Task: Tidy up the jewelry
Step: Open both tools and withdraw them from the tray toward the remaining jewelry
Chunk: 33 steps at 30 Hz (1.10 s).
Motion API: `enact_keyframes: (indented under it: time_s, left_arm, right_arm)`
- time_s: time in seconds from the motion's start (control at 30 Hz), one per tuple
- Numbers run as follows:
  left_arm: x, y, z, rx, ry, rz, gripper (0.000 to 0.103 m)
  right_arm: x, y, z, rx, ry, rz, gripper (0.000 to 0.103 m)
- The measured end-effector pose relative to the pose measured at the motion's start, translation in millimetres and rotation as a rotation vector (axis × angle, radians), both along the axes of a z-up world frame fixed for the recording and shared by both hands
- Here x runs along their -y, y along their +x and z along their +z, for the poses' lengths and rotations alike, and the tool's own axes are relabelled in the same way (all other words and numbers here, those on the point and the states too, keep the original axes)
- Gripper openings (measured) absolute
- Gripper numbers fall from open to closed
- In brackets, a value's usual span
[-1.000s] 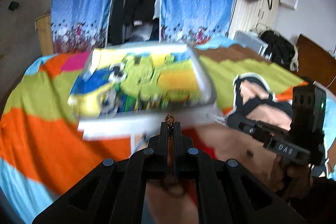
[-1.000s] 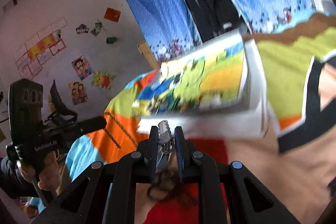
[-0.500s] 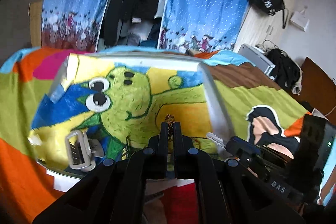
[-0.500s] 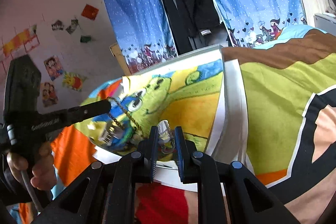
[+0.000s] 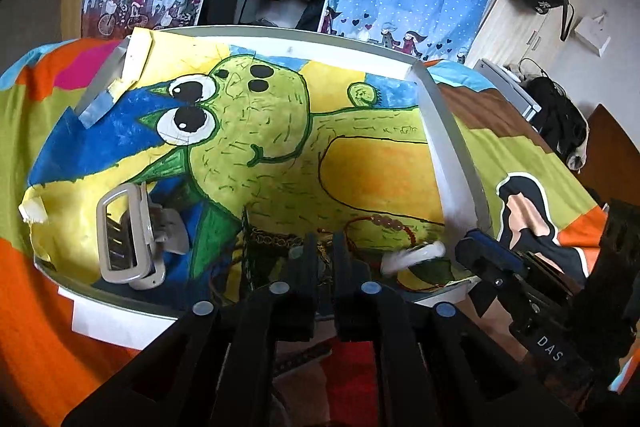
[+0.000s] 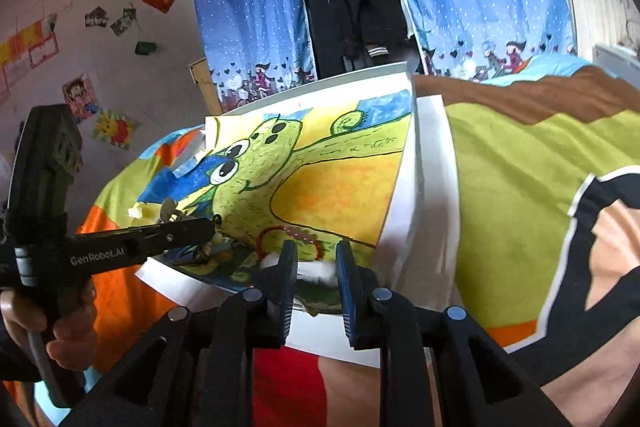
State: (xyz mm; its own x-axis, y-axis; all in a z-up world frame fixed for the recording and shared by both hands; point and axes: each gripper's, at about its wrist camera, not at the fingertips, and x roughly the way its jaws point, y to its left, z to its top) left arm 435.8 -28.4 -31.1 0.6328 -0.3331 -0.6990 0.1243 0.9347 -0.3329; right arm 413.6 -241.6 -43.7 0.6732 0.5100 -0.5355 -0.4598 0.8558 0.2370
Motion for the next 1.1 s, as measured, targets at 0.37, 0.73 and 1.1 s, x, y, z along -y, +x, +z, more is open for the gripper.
enact_keyframes:
  time_s: [0.37,0.73,1.1]
  left_arm:
    - [-4.5,-36.3,41.8,0.084,0.055,0.086,0.059]
    - [-11.7,-116.5,105.4,0.295,0.107,0.191,0.1]
    - [-19.8,-204.6,141.2,0.455,0.206,0.256,0.102]
  right_arm:
    - [18.3,-30.0,42.1,0.081,-0.03,-0.088,0.063]
    - [28.2,-92.7,99.4,0.221,0.059,-0.106,0.103]
    - [31.9,-165.8,125.7,0.338,0.079,-0.138,0.103]
